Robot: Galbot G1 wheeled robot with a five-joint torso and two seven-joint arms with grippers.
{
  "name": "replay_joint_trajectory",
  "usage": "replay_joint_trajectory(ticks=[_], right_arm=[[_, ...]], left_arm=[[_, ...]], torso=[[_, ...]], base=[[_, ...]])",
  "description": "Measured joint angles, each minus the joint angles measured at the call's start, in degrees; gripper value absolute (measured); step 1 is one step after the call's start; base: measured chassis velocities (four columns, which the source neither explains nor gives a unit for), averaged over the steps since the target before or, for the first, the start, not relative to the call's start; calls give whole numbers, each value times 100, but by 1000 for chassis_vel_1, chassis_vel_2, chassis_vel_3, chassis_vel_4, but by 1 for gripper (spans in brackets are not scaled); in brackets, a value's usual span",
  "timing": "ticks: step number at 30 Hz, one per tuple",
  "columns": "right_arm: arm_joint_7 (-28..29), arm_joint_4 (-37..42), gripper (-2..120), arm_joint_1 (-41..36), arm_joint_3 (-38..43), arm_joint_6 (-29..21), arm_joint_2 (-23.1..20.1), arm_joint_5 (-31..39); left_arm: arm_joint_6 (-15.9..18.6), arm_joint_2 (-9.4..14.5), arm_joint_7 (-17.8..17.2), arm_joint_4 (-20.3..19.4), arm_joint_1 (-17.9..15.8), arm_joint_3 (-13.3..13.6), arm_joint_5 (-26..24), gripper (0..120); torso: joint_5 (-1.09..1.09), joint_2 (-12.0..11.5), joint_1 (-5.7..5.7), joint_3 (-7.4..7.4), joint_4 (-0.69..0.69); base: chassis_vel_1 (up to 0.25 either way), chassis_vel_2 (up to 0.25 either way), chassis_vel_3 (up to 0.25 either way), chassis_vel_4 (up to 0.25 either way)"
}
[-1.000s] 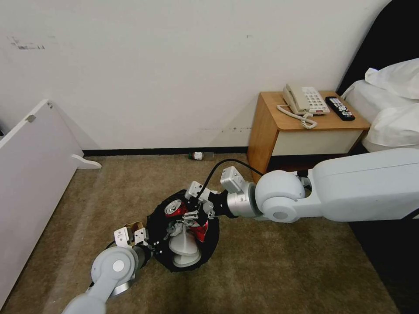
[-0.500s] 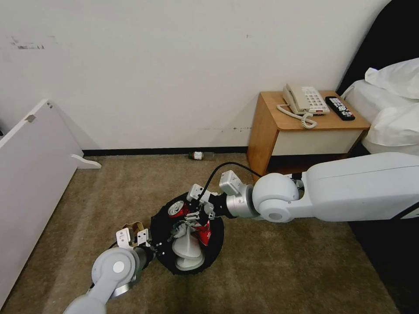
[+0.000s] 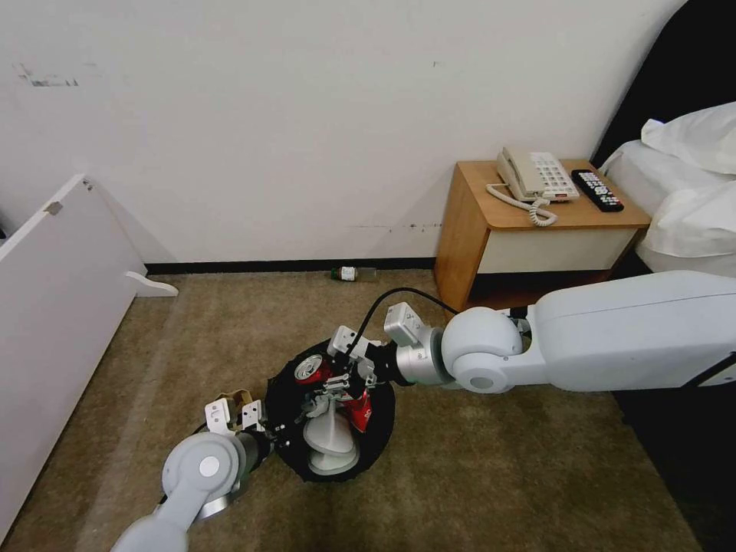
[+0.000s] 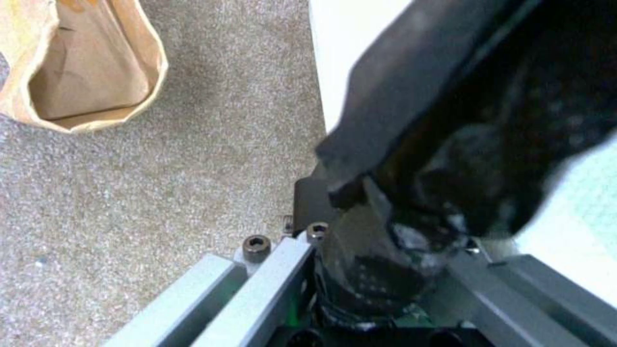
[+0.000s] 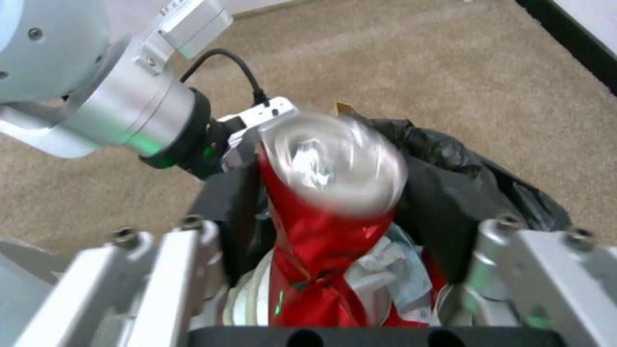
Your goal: Pick up the trash bin and place the garbage on the floor into it.
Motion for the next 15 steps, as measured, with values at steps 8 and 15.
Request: replay_joint_trajectory(ticks=[8, 15], right_arm=[[-4, 25, 71, -38, -21, 4, 16, -16], [-5, 25, 71, -72, -22, 10, 23, -36]], left_arm=[[0, -18, -31, 17, -21, -40, -37, 0], [-6, -15, -41, 18, -29, -68, -58, 0]], torso=[[0, 0, 0, 0, 0], [-1, 0, 0, 0, 0]], base=[[0, 0, 0, 0], [0, 0, 0, 0]])
